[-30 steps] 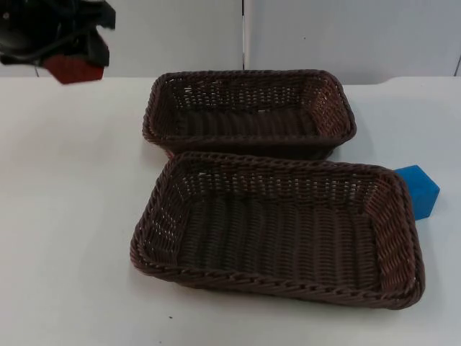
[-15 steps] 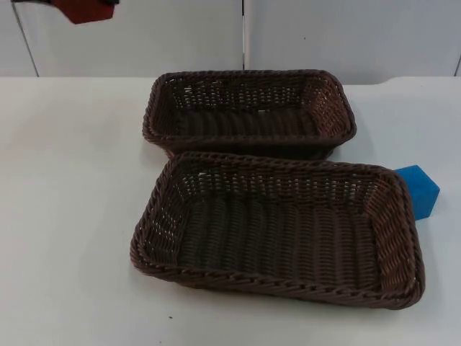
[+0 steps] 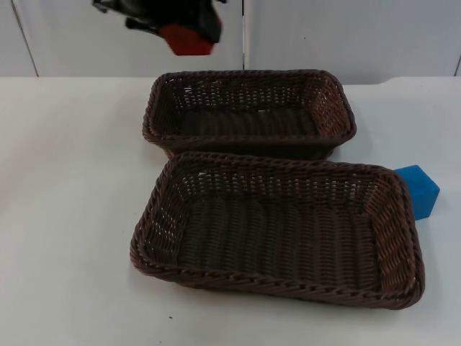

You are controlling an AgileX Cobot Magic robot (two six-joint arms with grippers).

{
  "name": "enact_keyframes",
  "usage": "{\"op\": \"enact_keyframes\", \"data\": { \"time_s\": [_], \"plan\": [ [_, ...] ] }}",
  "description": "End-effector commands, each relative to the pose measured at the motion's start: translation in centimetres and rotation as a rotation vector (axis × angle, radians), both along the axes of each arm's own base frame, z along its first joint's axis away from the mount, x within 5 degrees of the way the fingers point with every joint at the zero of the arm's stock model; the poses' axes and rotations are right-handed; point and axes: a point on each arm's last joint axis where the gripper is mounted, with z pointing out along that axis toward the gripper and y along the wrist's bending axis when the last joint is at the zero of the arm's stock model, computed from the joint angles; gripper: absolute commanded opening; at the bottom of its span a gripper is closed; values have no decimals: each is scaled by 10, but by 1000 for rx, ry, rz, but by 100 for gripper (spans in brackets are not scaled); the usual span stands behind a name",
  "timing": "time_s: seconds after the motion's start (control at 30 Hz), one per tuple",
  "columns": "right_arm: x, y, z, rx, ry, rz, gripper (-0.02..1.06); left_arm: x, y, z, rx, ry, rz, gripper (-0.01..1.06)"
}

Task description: Pick up one cube with the left hand and place it into the upper basket. Pick up one cube with the right hand and place it into the lower basket.

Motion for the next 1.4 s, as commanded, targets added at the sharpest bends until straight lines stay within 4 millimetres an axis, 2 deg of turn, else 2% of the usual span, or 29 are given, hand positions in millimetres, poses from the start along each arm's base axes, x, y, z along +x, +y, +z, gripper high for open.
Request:
{"op": "enact_keyframes", "data": {
  "time_s": [0.0, 0.2, 0.43, 0.57, 0.77, 0.9, 1.03, 1.37],
  "plan": [
    [0, 0, -2, -2, 2, -7, 105, 6, -11, -3, 7, -1, -32, 0],
    [0, 0, -2, -2, 2, -7, 105, 25, -36, -27, 26, 3, -81, 0],
    [0, 0, -2, -2, 2, -7, 105, 42, -48, -46, 30, -6, -95, 0],
    [0, 0, -2, -2, 2, -7, 105, 53, -54, -67, 32, 0, -97, 0],
    [0, 0, -2, -4, 2, -8, 105, 61, -56, -85, 27, -13, -76, 0],
    [0, 0, -2, -4, 2, -8, 105, 63, -57, -106, 40, 15, -77, 0],
    [0, 0, -2, -4, 2, -8, 105, 63, -57, -119, 48, 27, -75, 0],
    [0, 0, -1, -6, 2, -9, 105, 65, -56, -131, 57, 30, -68, 0]
  ]
}}
